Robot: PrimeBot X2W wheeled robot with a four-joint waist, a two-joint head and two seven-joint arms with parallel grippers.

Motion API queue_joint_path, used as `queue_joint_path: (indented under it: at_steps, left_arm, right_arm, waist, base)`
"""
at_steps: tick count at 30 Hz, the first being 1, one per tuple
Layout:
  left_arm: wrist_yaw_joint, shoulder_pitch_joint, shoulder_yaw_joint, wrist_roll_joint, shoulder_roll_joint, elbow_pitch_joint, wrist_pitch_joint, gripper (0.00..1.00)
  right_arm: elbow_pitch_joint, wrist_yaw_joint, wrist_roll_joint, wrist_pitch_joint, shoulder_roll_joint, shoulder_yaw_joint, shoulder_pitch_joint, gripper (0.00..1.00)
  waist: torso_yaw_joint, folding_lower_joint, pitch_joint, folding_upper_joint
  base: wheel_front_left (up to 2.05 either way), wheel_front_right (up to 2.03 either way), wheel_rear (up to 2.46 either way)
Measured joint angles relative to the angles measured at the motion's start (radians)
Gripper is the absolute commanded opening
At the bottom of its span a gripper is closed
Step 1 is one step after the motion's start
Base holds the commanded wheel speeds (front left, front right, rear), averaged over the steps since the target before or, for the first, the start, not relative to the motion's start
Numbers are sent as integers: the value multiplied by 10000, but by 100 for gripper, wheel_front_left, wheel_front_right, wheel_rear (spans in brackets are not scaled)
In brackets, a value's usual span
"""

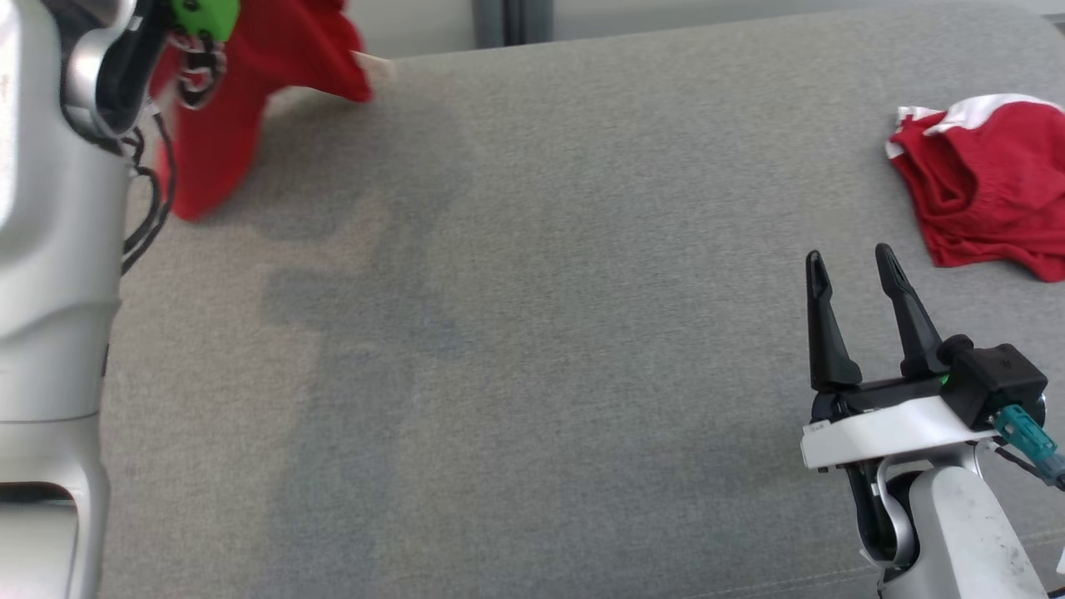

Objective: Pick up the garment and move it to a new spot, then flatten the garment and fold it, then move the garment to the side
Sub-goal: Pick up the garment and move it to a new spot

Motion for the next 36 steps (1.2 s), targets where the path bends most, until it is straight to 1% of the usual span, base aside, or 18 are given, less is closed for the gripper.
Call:
queue_joint_path:
  at_steps: [4,6,10,13,16,20,23,27,28,29,33,36]
  left_arm:
    - [0,16,-481,-635,-556,-997,320,0]
    - [-8,138,-671,-895,-721,-1438,422,0]
    - [-4,1047,-922,-1043,-694,-1914,539,0]
    - [188,2181,-888,-1206,-566,-1902,435,0]
    - [451,3391,-740,-1396,-445,-1538,132,0]
    - [717,4620,-424,-1555,-221,-600,-575,0]
    - [846,5157,-142,-1705,-199,102,-1239,0]
    - [842,5501,6,-1733,-345,886,-2117,1]
    - [842,5545,38,-1739,-401,1026,-2320,48]
    - [838,5605,81,-1770,-493,1206,-2627,100]
    - [767,5688,113,-1772,-673,1720,-3576,100]
    - [692,5700,15,-1574,-731,1981,-4217,100]
  right_arm:
    - [-23,0,38,-2,4,-132,283,100]
    - [-52,0,38,-2,-4,-219,380,100]
    - [-121,0,65,-2,0,-247,402,100]
    - [-146,-2,98,-2,-6,-217,380,100]
    - [-136,0,107,-2,4,-151,282,100]
    - [-94,0,92,-2,2,-8,29,100]
    - [-40,0,59,-2,6,67,-146,100]
    - [52,0,-56,-2,2,82,-234,100]
    - [77,-2,-84,-2,4,90,-241,100]
    - [107,0,-113,-2,4,94,-251,100]
    - [209,0,-199,-2,4,117,-275,100]
    - [293,0,-259,-2,6,132,-270,100]
  waist:
    - [-588,0,-409,0]
    - [-844,0,-547,0]
    - [-1269,0,-687,0]
    - [-1443,0,-600,0]
    - [-1488,0,-399,0]
    - [-1428,0,-2,0]
    - [-1345,0,304,0]
    - [-1165,0,582,0]
    - [-1113,0,609,0]
    - [-1036,0,636,0]
    - [-839,0,614,0]
    - [-749,0,459,0]
  base:
    - [0,0,0]
    - [0,0,0]
    - [0,0,0]
    - [0,0,0]
    - [0,0,0]
    - [0,0,0]
    - [0,0,0]
    - [0,0,0]
    - [0,0,0]
    - [0,0,0]
    - [0,0,0]
    - [0,0,0]
